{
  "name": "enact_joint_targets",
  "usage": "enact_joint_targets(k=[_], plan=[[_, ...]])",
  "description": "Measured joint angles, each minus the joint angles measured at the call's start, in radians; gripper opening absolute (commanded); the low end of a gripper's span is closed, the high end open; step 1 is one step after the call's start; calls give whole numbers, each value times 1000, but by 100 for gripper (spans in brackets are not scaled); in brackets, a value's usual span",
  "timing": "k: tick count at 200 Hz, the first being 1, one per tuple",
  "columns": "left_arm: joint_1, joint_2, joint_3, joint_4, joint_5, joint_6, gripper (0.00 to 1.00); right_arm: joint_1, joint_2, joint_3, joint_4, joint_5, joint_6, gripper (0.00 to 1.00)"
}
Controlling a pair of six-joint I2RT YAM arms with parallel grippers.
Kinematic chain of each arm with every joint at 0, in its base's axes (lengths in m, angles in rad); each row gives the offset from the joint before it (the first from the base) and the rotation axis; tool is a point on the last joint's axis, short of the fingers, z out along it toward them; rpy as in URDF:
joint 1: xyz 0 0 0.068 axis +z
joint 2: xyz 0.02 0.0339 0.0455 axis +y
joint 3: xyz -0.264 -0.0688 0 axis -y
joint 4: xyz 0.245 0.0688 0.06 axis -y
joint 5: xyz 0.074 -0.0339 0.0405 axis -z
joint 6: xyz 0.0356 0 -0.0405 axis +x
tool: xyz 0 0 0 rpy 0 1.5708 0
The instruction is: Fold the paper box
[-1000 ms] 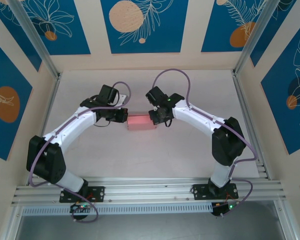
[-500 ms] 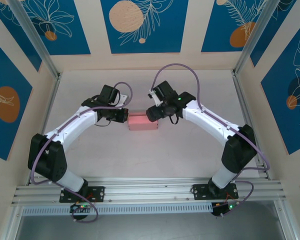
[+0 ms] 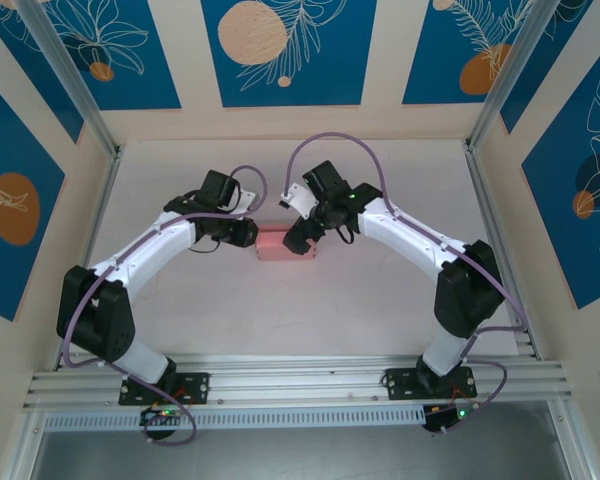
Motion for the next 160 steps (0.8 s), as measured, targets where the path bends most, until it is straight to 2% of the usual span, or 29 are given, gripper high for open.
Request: enact_joint_targets(k=[49, 76, 97, 131, 160], plan=[[14, 6, 27, -17, -4, 37, 31, 25, 98, 36, -10, -11, -105, 99], [18, 21, 35, -18, -16, 63, 37, 28, 132, 50, -11, -1, -124, 100], [20, 36, 51, -26, -15, 83, 37, 28, 148, 54, -16, 11, -131, 100], [20, 66, 66, -23, -15, 102, 18, 25, 153, 54, -19, 13, -130, 94], [20, 80, 66, -22, -15, 79, 9, 19, 164, 61, -19, 13, -116, 88]])
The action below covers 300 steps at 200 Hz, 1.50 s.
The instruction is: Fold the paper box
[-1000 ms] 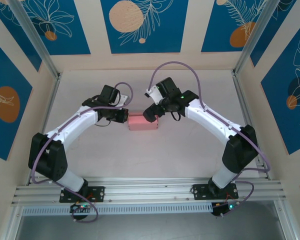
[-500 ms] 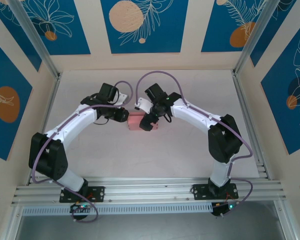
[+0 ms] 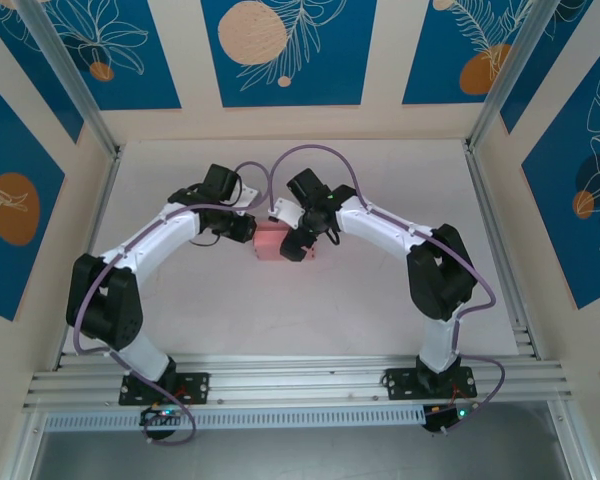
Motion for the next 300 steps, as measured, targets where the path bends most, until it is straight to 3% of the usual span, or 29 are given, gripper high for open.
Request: enact_joint_targets(k=[94, 209, 300], plan=[[7, 0, 0, 10, 66, -114, 5, 0, 19, -2, 15, 4, 24, 79], [15, 0, 0, 72, 166, -239, 7, -22, 23, -22, 37, 3, 51, 70], [19, 22, -19, 133, 169, -265, 2, -41, 28, -19, 41, -26, 72, 69]])
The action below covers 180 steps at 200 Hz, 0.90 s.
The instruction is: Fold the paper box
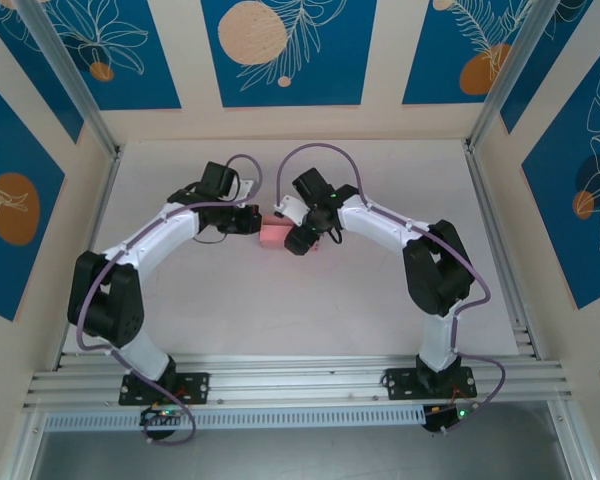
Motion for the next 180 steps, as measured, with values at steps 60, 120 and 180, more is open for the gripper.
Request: enact_joint_targets(k=[60, 120, 180], plan=[[0, 30, -1, 55, -17, -4, 0, -15, 24, 35, -9, -23, 31, 69], [-1, 34, 15, 35, -86, 35, 0, -38, 33, 45, -6, -87, 46, 68], [-1, 53, 53, -13, -124, 72, 0, -42, 39, 50, 8, -109, 46, 68]])
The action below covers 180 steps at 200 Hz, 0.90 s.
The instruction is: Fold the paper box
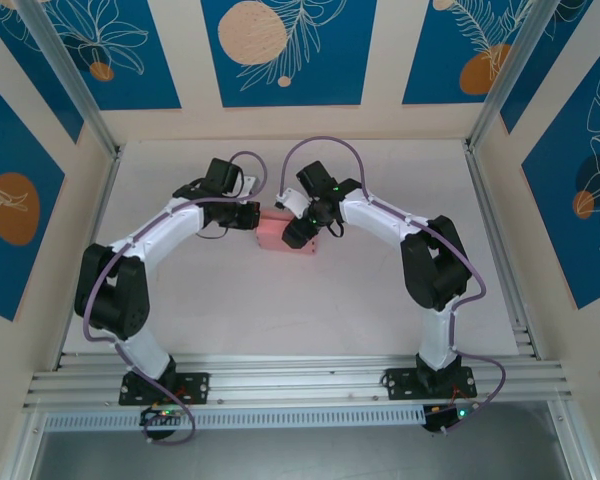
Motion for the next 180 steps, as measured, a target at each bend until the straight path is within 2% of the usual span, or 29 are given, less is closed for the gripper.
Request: enact_joint_targets(k=[56, 103, 144, 180], plan=[[1, 2, -15, 32, 14, -6, 0, -3, 3, 0, 0, -4, 11, 66], [26, 3, -45, 96, 88, -35, 0, -10, 6, 2, -1, -12, 18, 66], [27, 5, -39, 78, 78, -11, 0, -10, 6, 2, 0, -15, 18, 66], [27, 11, -18, 43, 24, 38, 0, -9, 6, 7, 13, -23, 19, 65]])
